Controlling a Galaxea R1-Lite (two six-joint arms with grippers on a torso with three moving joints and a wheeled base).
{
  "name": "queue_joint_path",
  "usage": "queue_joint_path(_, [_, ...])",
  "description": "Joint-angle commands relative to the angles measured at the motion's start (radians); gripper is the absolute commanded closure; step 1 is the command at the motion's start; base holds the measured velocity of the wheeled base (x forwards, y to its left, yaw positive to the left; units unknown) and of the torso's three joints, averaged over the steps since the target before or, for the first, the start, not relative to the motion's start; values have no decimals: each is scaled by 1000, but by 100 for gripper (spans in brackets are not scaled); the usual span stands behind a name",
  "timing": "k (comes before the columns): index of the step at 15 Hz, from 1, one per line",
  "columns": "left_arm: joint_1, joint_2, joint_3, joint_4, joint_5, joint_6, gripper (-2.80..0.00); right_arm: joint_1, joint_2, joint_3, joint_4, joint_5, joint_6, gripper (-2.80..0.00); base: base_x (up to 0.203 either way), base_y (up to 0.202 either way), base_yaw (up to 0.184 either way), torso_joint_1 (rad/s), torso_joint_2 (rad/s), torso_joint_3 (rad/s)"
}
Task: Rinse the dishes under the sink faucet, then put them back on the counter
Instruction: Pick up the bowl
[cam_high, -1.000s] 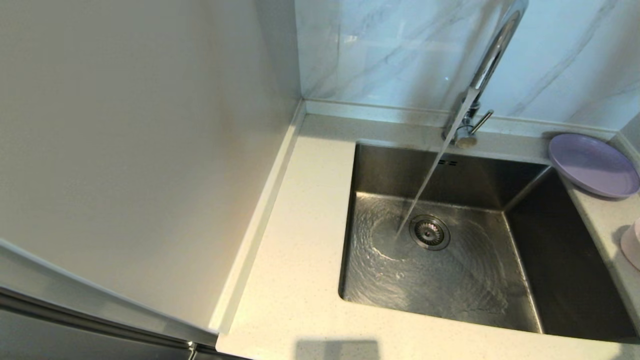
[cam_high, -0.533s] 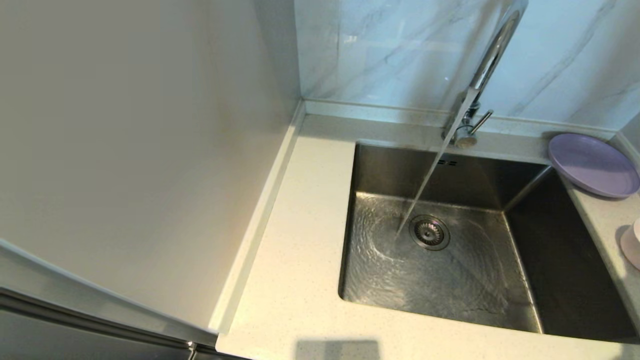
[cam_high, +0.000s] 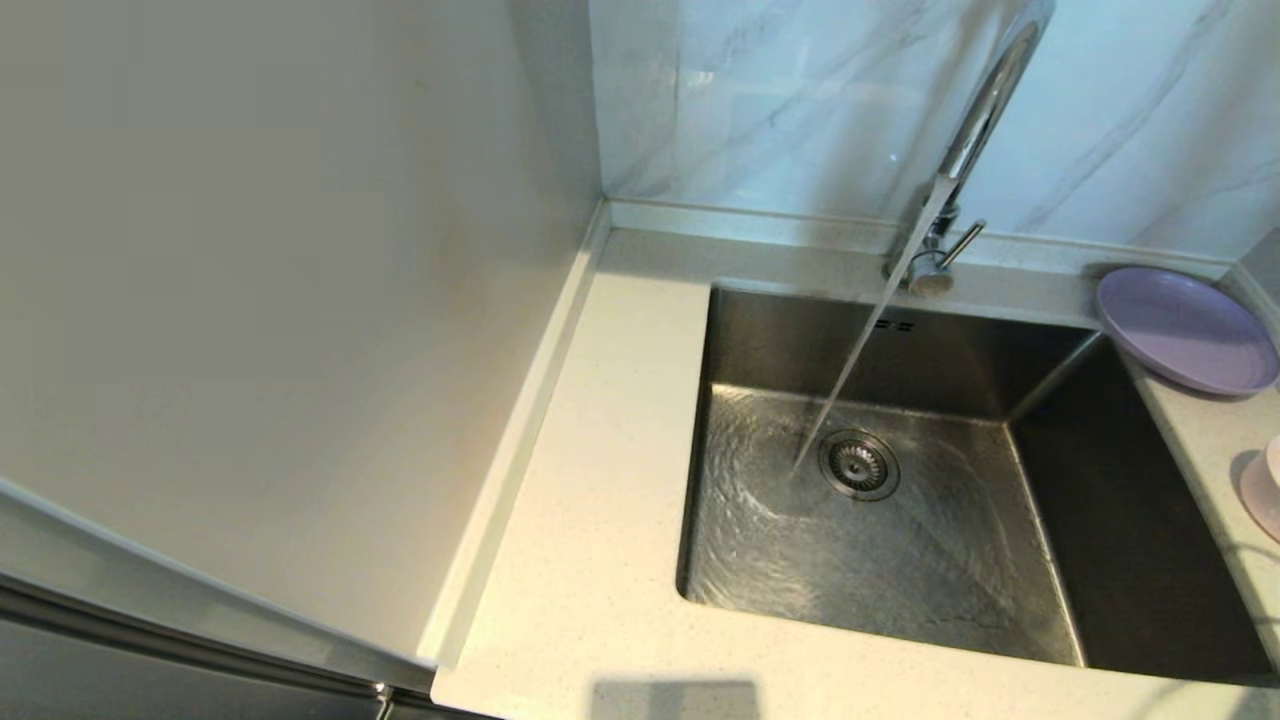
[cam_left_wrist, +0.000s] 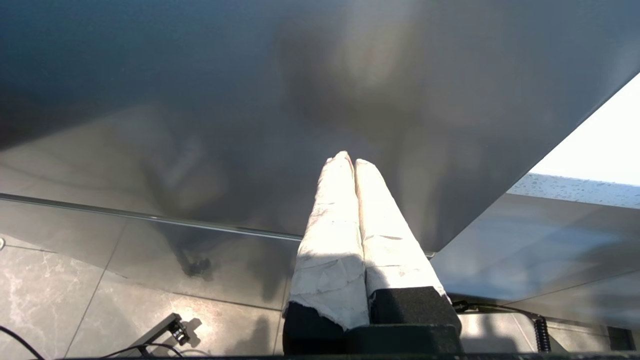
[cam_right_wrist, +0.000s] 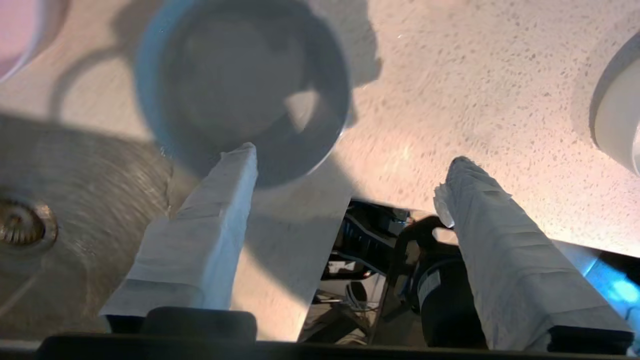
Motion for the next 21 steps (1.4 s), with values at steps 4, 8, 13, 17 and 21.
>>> queue_joint_path(4, [0, 0, 0, 0, 0, -1, 0, -71, 76, 115, -64, 3, -42, -280, 0, 0, 0, 0, 0, 0])
queue_joint_path(8, [0, 0, 0, 0, 0, -1, 0, -71, 86, 121, -64, 59, -99, -280, 0, 0, 0, 0, 0, 0])
queue_joint_path(13, [0, 0, 0, 0, 0, -1, 0, -69, 116, 130, -86, 156, -108, -280, 0, 0, 0, 0, 0, 0])
queue_joint_path(17, [0, 0, 0, 0, 0, -1, 0, -69, 135, 191, -150, 158, -28, -280, 0, 0, 0, 0, 0, 0])
queue_joint_path(21, [0, 0, 0, 0, 0, -1, 0, -66, 149, 196, -151, 196, -26, -280, 0, 0, 0, 0, 0, 0])
